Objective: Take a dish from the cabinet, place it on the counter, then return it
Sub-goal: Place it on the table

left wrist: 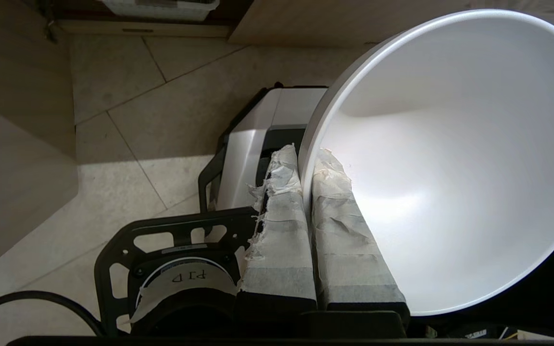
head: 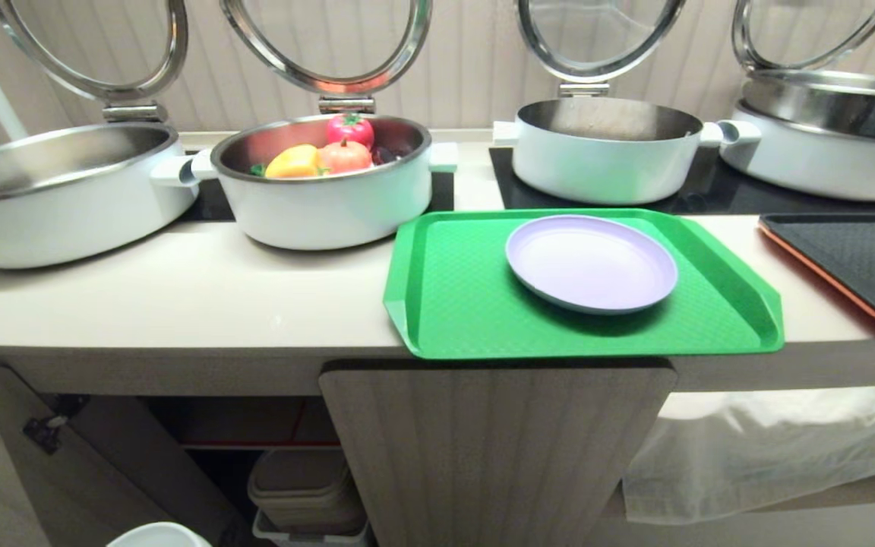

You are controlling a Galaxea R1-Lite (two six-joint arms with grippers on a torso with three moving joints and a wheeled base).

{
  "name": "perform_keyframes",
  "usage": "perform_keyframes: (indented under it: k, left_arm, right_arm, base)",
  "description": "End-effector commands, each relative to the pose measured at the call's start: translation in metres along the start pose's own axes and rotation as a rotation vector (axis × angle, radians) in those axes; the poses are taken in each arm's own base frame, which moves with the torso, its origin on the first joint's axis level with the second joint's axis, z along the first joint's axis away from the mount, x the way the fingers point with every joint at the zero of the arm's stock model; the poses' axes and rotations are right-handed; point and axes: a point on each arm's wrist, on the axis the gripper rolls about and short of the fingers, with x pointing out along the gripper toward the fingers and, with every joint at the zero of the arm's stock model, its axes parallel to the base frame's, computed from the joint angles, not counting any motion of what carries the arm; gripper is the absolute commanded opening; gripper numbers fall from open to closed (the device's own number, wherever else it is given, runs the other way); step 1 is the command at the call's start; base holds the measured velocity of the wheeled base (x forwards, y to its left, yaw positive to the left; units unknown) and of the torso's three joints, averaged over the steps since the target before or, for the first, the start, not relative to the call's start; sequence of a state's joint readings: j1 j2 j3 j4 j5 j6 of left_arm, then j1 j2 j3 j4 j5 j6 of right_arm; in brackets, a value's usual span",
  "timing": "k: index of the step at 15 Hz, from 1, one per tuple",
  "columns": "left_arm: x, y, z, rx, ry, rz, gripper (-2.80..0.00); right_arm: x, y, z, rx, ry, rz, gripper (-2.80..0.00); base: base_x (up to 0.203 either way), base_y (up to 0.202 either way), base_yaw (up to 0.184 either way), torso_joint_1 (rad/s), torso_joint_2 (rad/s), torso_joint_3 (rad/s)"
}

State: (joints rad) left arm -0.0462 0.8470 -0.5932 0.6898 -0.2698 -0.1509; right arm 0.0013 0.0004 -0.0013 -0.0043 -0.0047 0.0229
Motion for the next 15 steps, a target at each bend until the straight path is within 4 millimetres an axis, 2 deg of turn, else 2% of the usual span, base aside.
perform_keyframes:
  k: [1,9,15]
  left_arm:
    - [0.0001,0.0000,-0.0001,-0.002,0.004,-0.001,-2.80]
    - [-0.0010,-0.0006,0.0014,-0.002,-0.001,-0.005,-2.80]
    - [-0.0033,-0.0024,0.0091,0.001,-0.011,-0.006,-2.80]
  right_arm:
    - [0.0001,0.0000,-0.0003,0.000,0.000,0.000,-2.80]
    - [0.0001,0.0000,0.0001,0.000,0.001,0.000,-2.80]
    - [0.0002,0.0000,-0.0003,0.000,0.002,-0.001,-2.80]
  base:
    - [0.000,0.000,0.000,0.259,-0.54,-0.281]
    - [0.000,0.000,0.000,0.280,-0.57,-0.298]
    - [0.000,0.000,0.000,0.174,-0.36,-0.180]
